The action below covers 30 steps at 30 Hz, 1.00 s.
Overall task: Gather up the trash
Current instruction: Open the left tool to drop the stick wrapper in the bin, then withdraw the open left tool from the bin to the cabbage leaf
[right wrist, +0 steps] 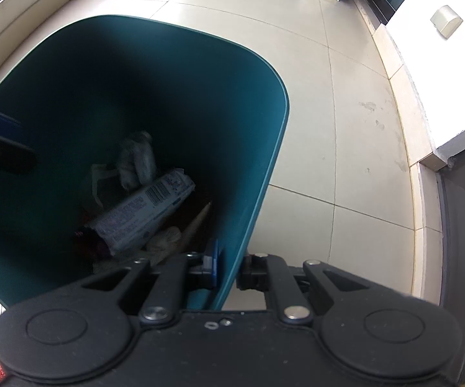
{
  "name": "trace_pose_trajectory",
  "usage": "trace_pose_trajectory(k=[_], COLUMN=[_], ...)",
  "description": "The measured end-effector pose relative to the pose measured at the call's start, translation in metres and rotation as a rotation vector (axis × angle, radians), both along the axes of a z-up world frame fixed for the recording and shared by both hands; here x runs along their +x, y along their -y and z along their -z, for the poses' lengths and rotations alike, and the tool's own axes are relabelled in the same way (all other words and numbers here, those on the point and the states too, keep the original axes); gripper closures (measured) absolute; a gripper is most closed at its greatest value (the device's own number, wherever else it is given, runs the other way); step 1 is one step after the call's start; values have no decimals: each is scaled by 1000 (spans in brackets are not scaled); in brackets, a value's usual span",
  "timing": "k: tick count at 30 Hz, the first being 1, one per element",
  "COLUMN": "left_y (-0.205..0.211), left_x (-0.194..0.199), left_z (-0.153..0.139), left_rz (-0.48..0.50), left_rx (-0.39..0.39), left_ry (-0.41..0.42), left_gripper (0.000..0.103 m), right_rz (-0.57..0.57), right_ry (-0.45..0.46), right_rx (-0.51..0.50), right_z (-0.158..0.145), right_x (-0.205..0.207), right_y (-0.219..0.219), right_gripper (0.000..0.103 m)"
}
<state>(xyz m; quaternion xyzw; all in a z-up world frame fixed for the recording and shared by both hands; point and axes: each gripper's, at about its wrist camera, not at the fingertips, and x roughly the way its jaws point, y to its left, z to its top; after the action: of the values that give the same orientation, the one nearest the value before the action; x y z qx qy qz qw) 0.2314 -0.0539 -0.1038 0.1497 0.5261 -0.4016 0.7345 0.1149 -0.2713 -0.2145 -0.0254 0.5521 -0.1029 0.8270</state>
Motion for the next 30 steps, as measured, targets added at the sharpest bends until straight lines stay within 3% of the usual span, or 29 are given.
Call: trace_pose_trajectory(k=[2, 3, 4, 6, 11, 17, 25, 26, 28, 30], left_y=[-24, -36, -46, -67, -121, -172, -205, -207, -215, -224], left_x=[8, 12, 13, 16, 32, 49, 67, 69, 75, 84], left_z=[-10, -15, -19, -26, -23, 14, 66, 73, 87, 106], left_rz=[-9, -28, -55, -72, -175, -294, -408, -414, -442, -478], left_rx=[-41, -47, -23, -9, 14, 88, 135, 142, 154, 165], left_ry=[-22, -19, 26, 82, 110, 103, 80, 83, 82, 65], left_gripper=[72, 67, 57, 49, 49, 49, 47, 45, 28, 25], right_rz=[4, 3, 3, 8, 17, 17, 20, 19, 21, 19], right_ry=[-1, -1, -3, -4, -11, -15, -27, -29, -33, -40], right_rx=[6, 12, 13, 12, 22, 27, 29, 29, 29, 25], right_z=[0, 0, 0, 1, 4, 6, 9, 10, 11, 13], right_x=[0, 0, 0, 1, 2, 2, 4, 4, 5, 5], right_y=[2, 2, 3, 4, 7, 9, 10, 10, 10, 9], right_gripper=[94, 94, 94, 94, 94, 94, 94, 94, 94, 94])
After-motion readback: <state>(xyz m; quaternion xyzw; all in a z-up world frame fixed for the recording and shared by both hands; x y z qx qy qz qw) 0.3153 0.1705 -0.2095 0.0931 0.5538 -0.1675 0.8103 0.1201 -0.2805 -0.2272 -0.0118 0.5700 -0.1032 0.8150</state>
